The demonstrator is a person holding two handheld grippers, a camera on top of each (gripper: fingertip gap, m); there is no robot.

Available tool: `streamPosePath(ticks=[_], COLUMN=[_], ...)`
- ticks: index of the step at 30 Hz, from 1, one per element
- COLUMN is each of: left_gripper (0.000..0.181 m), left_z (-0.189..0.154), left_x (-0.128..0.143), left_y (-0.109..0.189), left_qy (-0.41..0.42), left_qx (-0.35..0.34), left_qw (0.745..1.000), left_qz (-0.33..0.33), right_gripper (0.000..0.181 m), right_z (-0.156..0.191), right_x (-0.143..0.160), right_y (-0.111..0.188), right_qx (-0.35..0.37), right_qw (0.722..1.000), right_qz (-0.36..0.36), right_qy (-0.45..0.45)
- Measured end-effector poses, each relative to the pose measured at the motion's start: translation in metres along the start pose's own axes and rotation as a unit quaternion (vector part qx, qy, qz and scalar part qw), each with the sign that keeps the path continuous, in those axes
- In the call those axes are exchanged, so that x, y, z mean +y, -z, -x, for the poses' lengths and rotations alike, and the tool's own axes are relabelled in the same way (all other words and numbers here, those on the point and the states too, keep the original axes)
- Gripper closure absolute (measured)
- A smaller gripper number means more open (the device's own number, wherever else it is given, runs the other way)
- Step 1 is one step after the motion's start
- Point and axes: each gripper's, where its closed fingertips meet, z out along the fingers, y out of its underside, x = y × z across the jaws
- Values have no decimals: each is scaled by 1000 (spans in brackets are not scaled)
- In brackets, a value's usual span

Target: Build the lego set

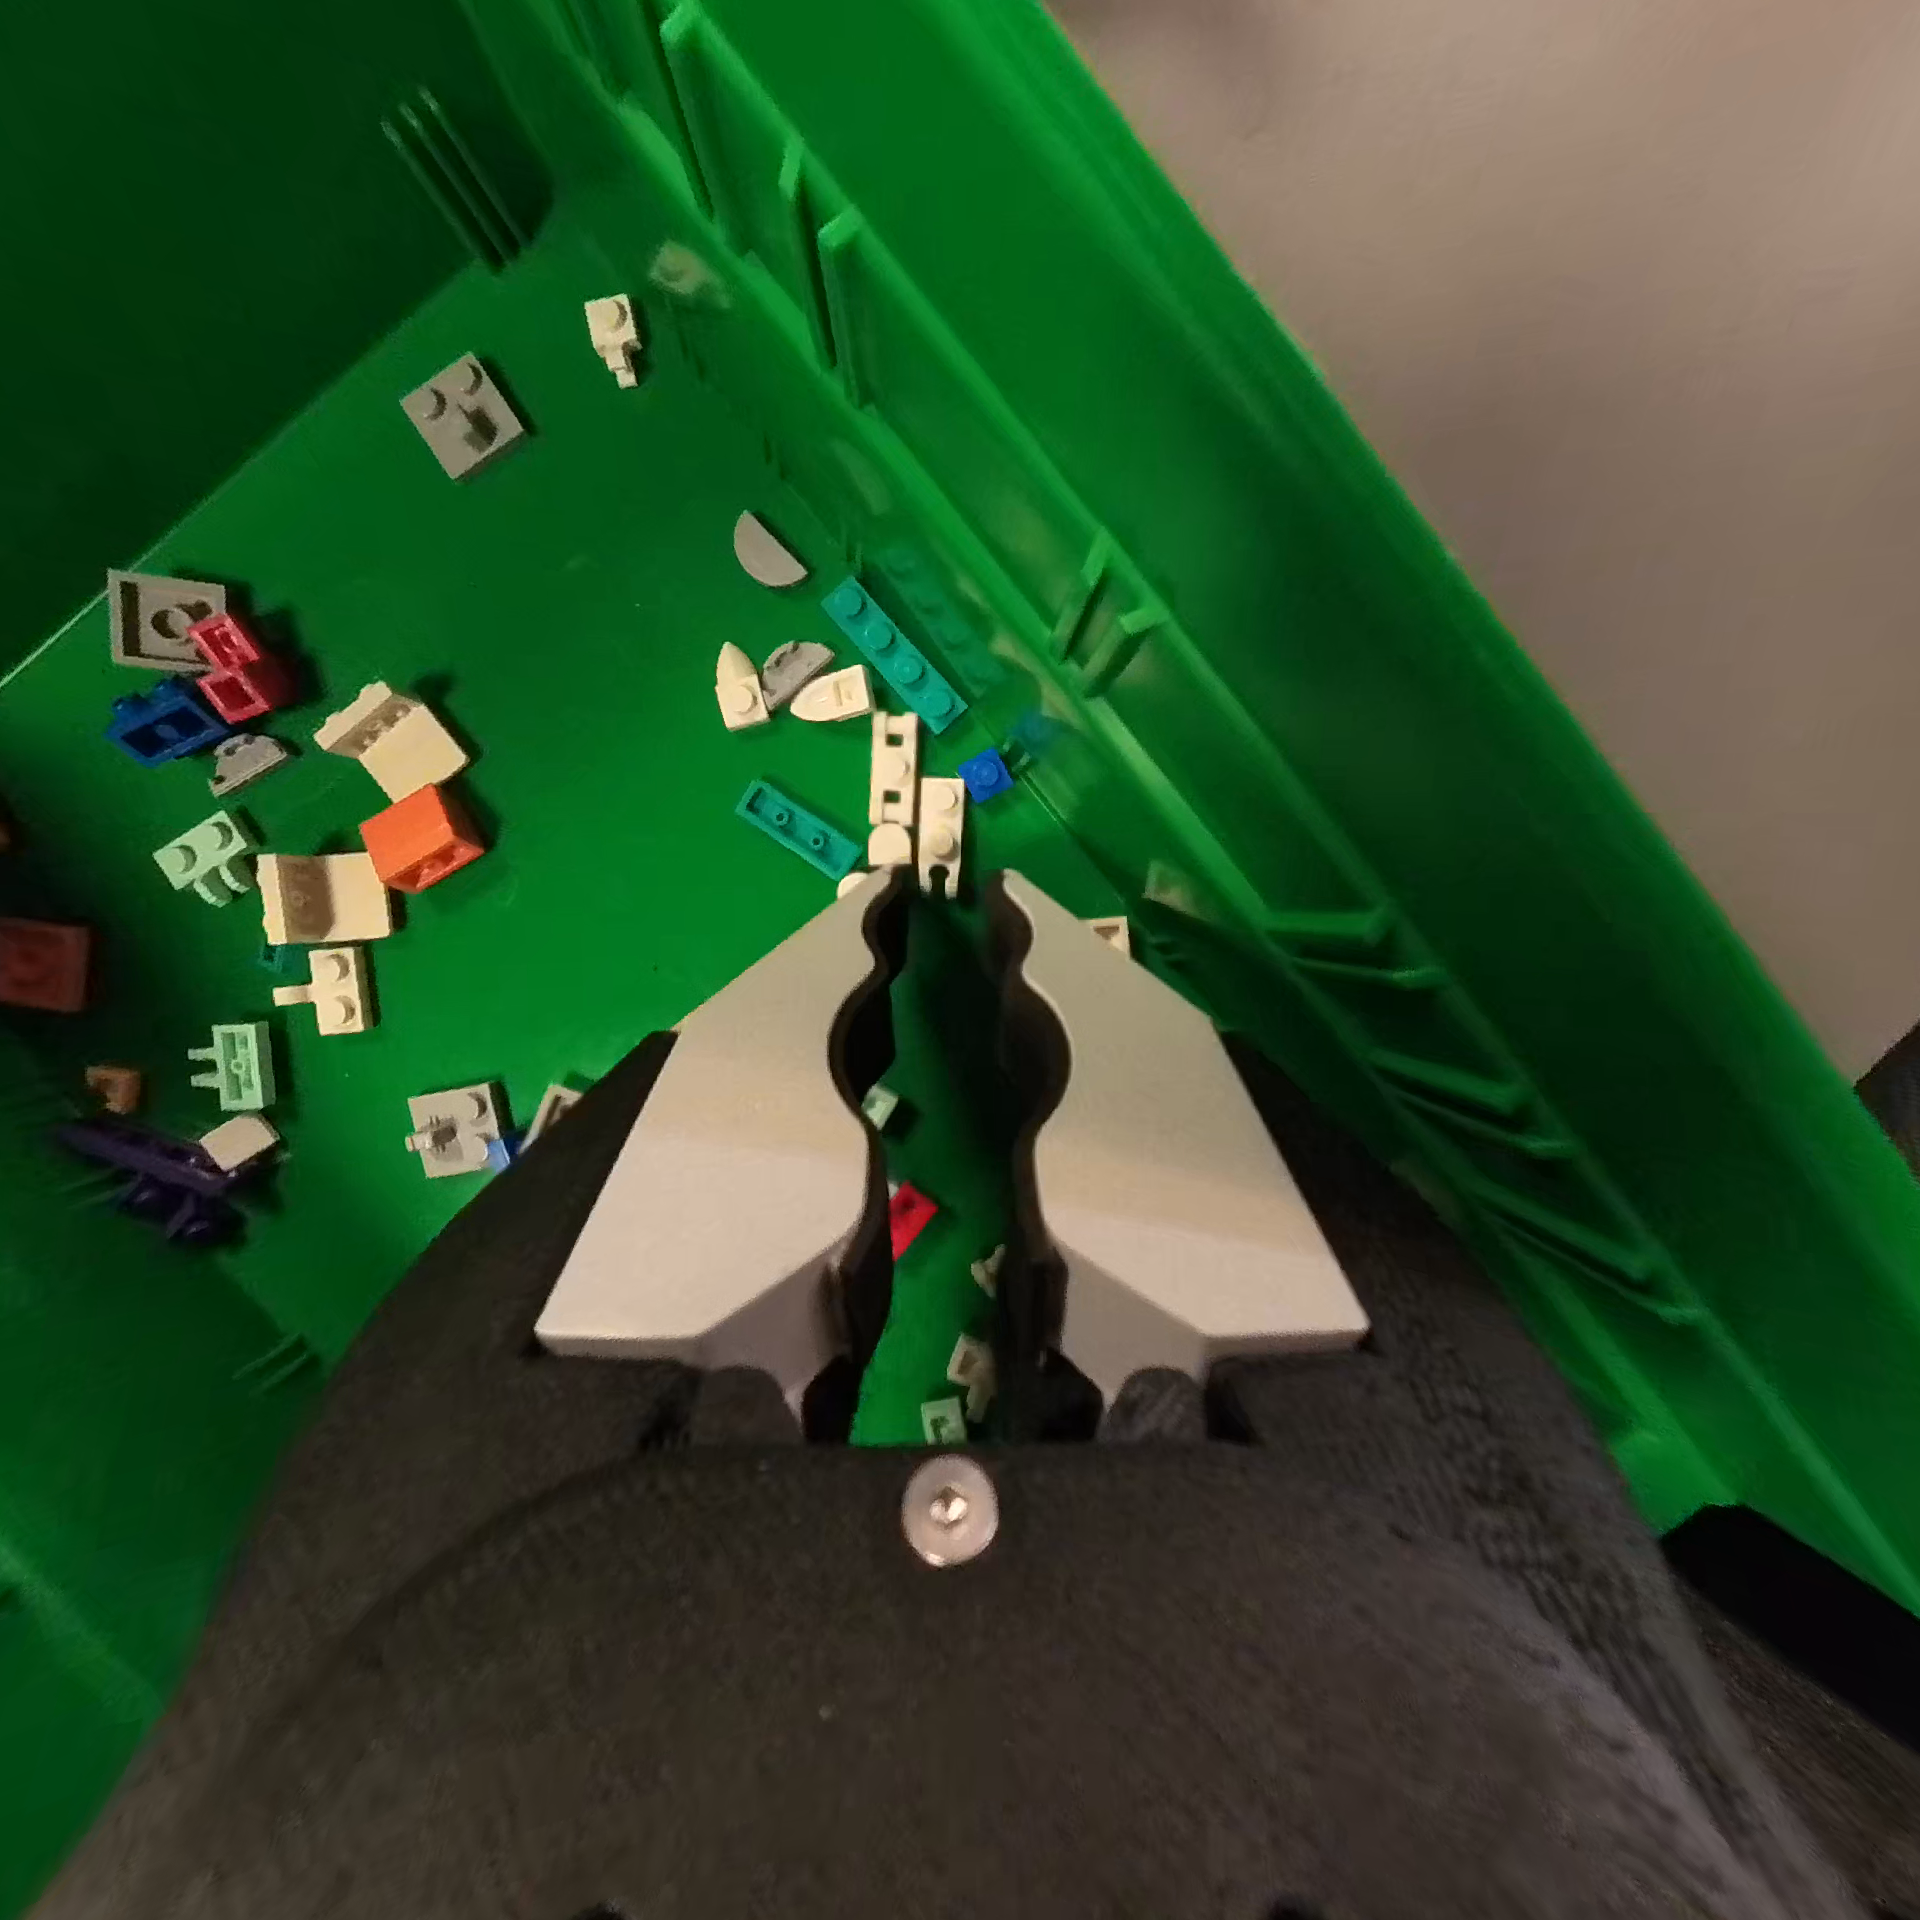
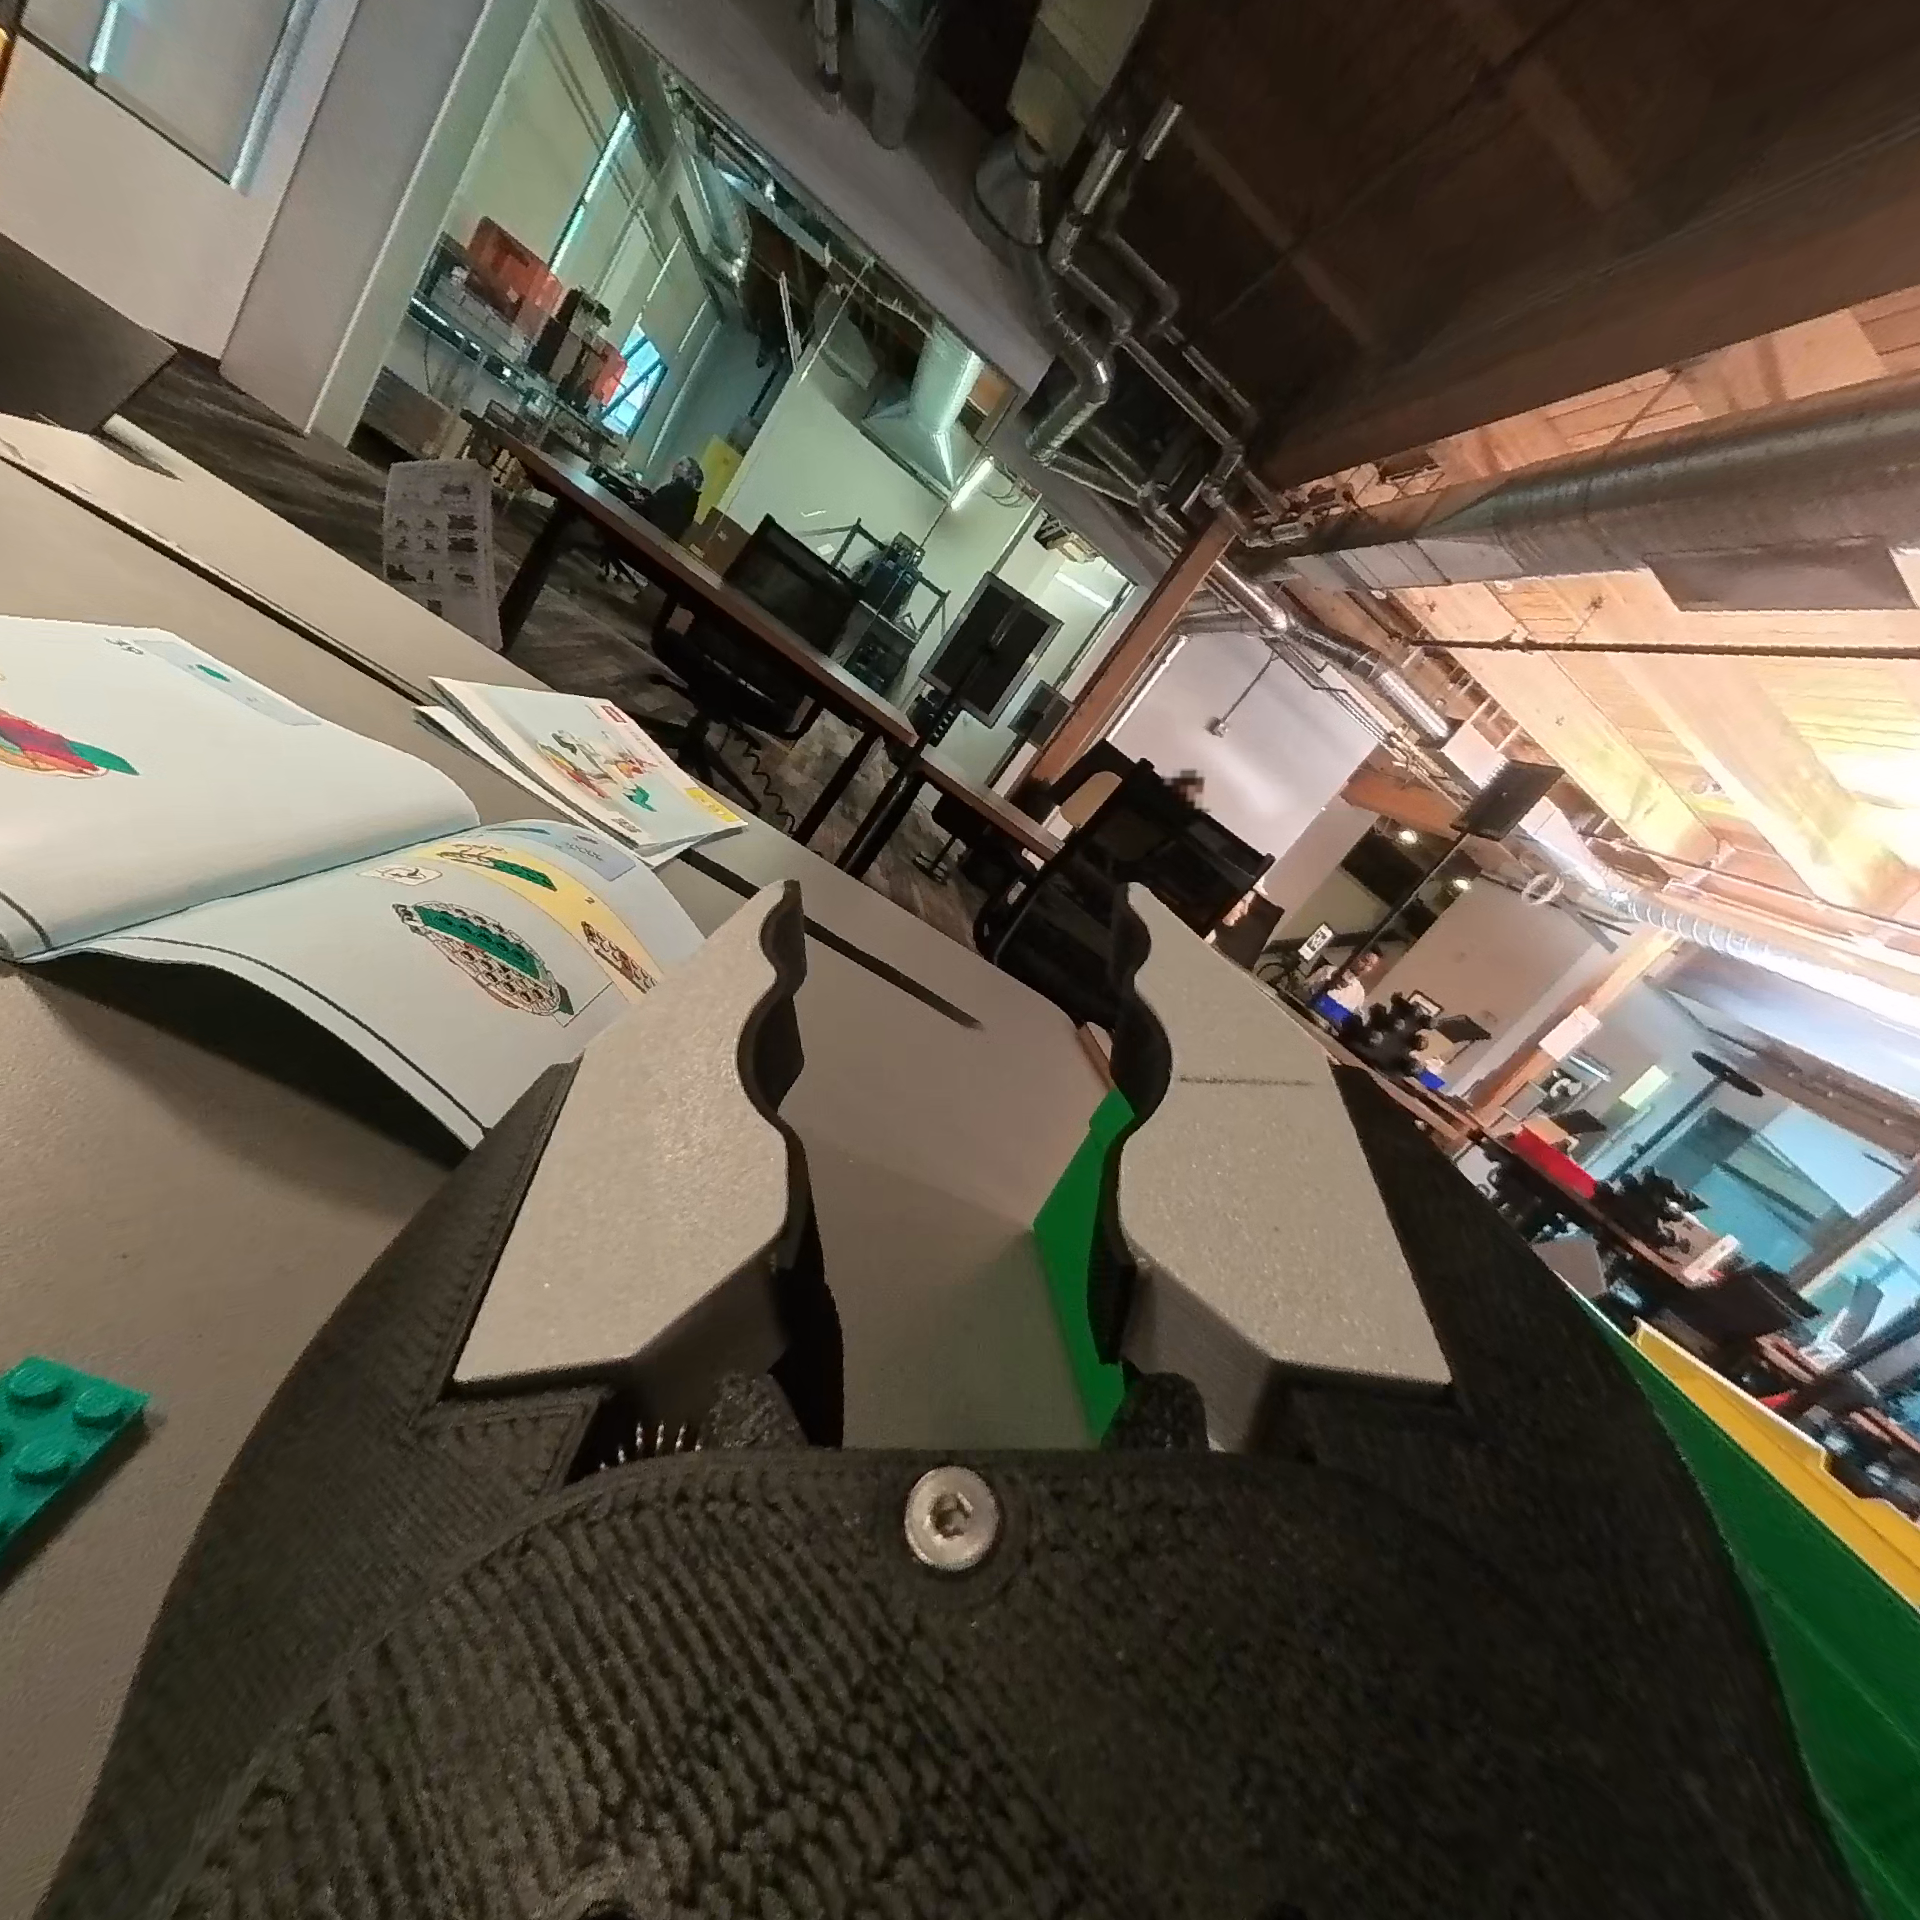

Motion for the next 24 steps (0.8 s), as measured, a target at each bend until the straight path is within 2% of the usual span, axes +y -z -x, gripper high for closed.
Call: streamPosePath(ticks=[4,7,10,14,20,24], left_gripper=[168,174,175,175,175,175], left_z=[-1,2,-2,3,14,36], left_x=[-3,-4,-1,4,-8,-20], left_y=[-2,-3,-1,4,41,86], left_qy=[-3,2,13,11,28,29], left_qx=[-3,-16,-1,-34,-93,-200], left_qw=[1000,1000,1000,999,992,972], left_qz=[-2,-9,-15,-16,-80,-120], right_gripper=[124,124,125,126,128,128], right_z=[-1,-2,-4,-6,-7,-6], right_x=[-1,-2,-3,-3,-4,-4], right_y=[1,1,2,2,3,3], right_qx=[0,1,3,3,1,-2], right_qw=[1000,1000,1000,999,999,999], right_qz=[-4,-7,-13,-16,-22,-24], right_qy=[-4,-10,-18,-29,-39,-45])
